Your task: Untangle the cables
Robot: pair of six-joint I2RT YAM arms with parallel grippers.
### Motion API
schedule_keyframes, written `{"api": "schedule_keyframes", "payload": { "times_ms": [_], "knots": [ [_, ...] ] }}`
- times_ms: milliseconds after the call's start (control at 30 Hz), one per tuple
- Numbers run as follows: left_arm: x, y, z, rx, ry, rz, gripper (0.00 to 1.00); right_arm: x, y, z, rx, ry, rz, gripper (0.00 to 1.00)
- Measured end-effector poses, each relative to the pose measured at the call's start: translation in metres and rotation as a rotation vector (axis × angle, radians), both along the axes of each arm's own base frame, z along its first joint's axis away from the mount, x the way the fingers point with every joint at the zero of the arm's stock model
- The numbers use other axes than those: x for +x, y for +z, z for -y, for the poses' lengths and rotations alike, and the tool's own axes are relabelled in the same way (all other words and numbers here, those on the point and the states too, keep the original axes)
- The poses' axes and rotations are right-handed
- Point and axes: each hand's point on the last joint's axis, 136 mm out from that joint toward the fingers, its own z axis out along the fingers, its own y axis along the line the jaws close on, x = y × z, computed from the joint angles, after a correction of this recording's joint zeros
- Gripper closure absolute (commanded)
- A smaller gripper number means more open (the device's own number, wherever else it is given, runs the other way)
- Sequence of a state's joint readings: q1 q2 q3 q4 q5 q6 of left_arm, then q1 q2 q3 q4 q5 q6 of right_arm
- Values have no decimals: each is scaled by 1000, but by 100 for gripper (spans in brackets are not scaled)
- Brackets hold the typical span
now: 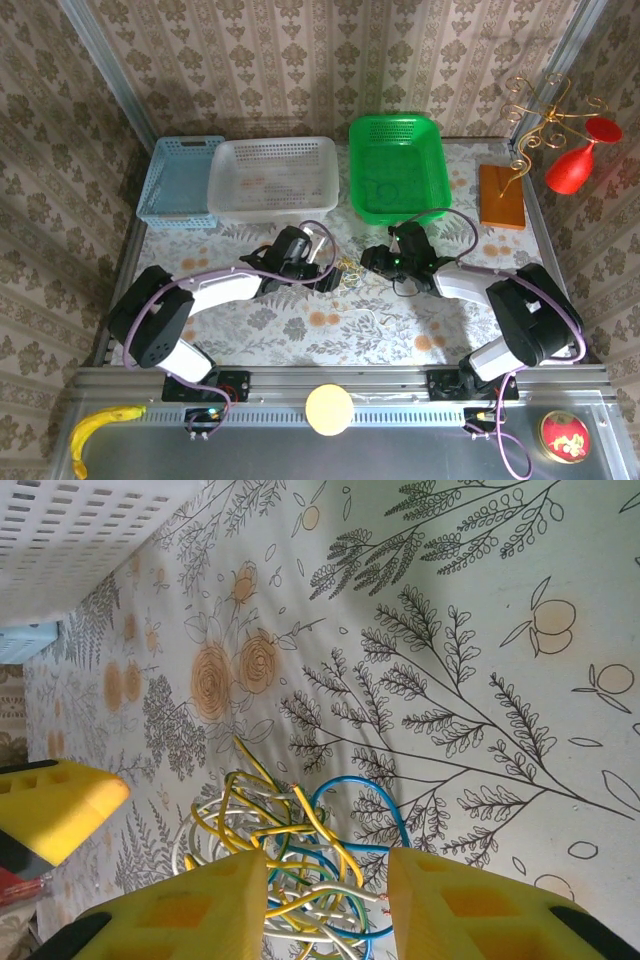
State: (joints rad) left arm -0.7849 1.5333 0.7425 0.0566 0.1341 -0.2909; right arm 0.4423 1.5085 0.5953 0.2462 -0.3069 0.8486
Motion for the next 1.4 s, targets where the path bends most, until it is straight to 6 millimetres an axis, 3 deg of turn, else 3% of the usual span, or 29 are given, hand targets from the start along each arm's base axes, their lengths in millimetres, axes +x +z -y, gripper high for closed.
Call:
{"api": "schedule_keyframes", "payload": {
  "times_ms": [433,533,767,967,1167,1400],
  "knots": [
    [2,-7,3,15,-7,-8,0,18,-6,-6,-46,29,14,63],
    [3,-8,4,17,-10,-7,0,23,-8,-9,-52,35,15,68],
    [10,-9,10,13,-19,7,0,26,-15,-10,-76,49,4,100],
    [12,-23,13,30,-26,-7,0,23,-11,-9,-81,55,-2,100],
    [13,-32,14,41,-26,-15,0,22,31,-10,-48,66,72,100],
    [13,-34,13,30,-21,3,0,26,122,-16,11,94,237,100]
  ]
}}
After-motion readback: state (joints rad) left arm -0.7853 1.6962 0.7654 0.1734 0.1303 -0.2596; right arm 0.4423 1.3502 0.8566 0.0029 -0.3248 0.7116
